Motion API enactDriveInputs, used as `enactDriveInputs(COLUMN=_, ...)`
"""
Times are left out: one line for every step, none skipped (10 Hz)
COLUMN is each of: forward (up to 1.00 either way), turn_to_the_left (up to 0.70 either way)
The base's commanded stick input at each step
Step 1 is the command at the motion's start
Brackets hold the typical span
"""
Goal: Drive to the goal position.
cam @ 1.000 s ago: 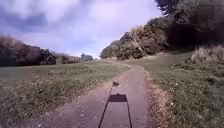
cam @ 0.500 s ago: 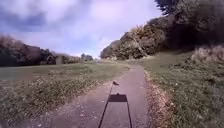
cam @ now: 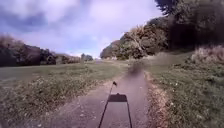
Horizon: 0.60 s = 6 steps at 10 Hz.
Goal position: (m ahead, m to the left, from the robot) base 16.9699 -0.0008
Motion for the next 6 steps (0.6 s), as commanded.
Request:
enactDriveInputs(forward=0.04, turn_to_the_left=0.0)
enactDriveInputs(forward=0.04, turn_to_the_left=0.0)
enactDriveInputs(forward=0.04, turn_to_the_left=0.0)
enactDriveInputs(forward=0.04, turn_to_the_left=0.0)
enactDriveInputs(forward=0.04, turn_to_the_left=0.0)
enactDriveInputs(forward=0.04, turn_to_the_left=0.0)
